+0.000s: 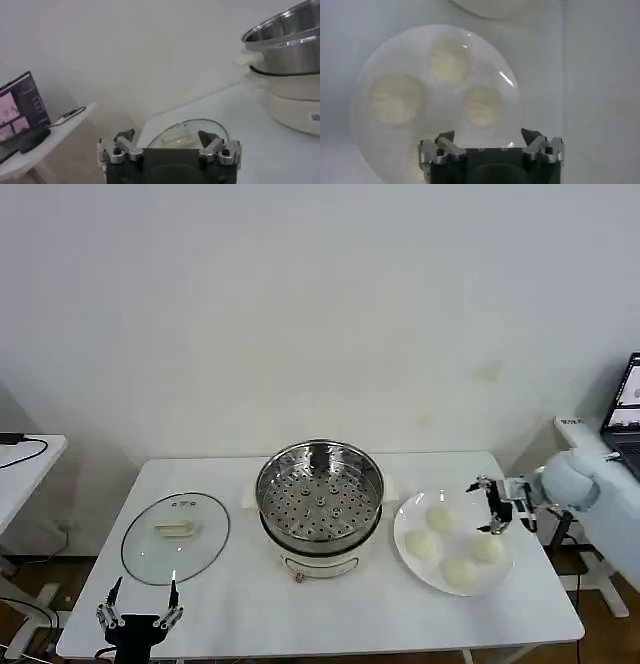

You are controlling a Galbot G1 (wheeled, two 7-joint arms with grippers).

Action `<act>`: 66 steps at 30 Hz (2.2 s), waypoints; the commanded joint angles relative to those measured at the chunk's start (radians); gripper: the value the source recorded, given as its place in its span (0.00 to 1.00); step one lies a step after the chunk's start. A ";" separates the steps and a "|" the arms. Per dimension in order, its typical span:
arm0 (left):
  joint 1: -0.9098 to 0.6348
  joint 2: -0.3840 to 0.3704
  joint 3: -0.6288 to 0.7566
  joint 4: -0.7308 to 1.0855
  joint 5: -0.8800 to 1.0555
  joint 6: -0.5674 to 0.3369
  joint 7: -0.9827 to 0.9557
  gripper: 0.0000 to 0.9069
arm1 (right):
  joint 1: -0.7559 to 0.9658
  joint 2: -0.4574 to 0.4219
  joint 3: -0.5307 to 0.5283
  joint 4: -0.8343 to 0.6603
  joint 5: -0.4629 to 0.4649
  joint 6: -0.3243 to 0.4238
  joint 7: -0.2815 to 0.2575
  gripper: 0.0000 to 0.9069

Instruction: Take steamed baozi put them in steamer then cover it.

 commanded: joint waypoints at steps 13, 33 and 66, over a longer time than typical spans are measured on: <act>0.008 0.001 -0.008 -0.003 0.004 -0.009 0.004 1.00 | 0.184 0.162 -0.211 -0.199 -0.003 -0.026 -0.017 1.00; 0.001 0.002 -0.010 0.002 0.004 -0.011 0.009 1.00 | 0.178 0.246 -0.225 -0.301 -0.024 -0.020 0.002 1.00; 0.013 0.001 -0.012 -0.006 0.003 -0.023 0.004 1.00 | 0.183 0.228 -0.228 -0.254 -0.009 -0.020 0.023 0.70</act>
